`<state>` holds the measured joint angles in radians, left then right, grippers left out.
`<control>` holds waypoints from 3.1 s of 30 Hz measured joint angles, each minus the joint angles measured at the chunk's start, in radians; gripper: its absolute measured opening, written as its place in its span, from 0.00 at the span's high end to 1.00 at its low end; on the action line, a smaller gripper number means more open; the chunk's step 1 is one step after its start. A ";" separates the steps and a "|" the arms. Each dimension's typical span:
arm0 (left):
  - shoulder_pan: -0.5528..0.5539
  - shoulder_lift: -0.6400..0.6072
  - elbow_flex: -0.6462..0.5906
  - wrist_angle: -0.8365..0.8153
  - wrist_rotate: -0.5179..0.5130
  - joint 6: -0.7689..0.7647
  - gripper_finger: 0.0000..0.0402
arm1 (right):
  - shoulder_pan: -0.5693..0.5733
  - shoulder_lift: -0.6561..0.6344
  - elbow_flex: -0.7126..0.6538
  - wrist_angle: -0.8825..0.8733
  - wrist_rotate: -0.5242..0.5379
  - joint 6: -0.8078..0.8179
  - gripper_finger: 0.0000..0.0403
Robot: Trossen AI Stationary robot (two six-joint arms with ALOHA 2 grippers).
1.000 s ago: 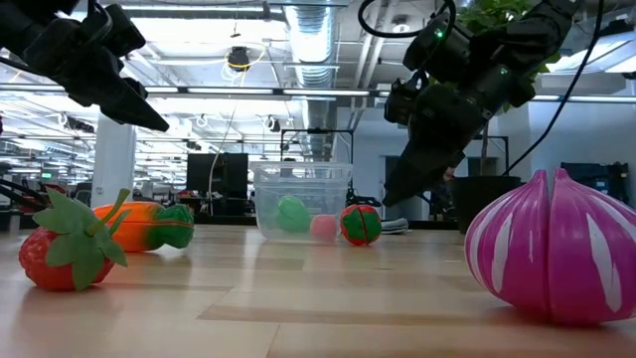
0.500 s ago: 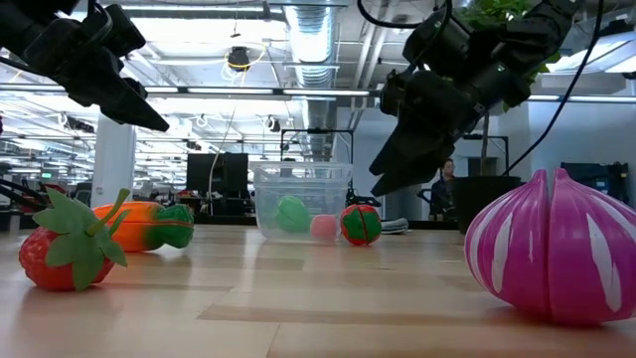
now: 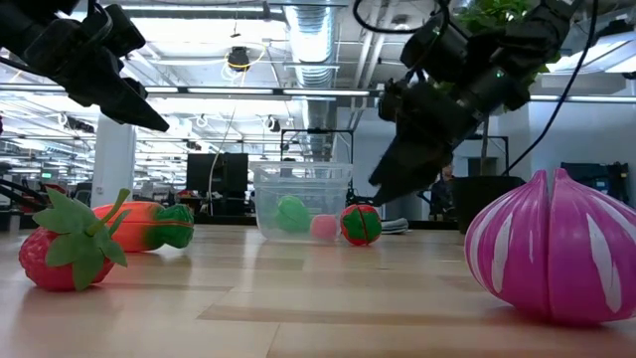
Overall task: Pick and placing Produce into tupperware
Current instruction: Put the top red strawberry into the transparent bin
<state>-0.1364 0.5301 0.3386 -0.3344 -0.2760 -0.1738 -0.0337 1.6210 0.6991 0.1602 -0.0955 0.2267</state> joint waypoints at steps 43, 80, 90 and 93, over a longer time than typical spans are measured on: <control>0.000 0.000 0.000 -0.016 -0.001 -0.007 0.37 | 0.033 0.121 0.043 0.072 0.041 -0.032 0.01; 0.000 0.000 0.000 -0.022 -0.005 -0.021 0.37 | 0.031 0.207 0.087 0.067 0.031 -0.016 0.08; 0.000 0.000 0.000 -0.022 -0.005 -0.021 0.37 | 0.030 0.206 0.088 0.056 0.037 -0.016 0.20; 0.000 0.000 0.000 -0.022 -0.005 -0.021 0.37 | 0.030 0.206 0.088 0.050 0.037 -0.017 0.21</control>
<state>-0.1360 0.5301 0.3386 -0.3565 -0.2810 -0.1951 -0.0036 1.8267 0.7876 0.2098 -0.0586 0.2100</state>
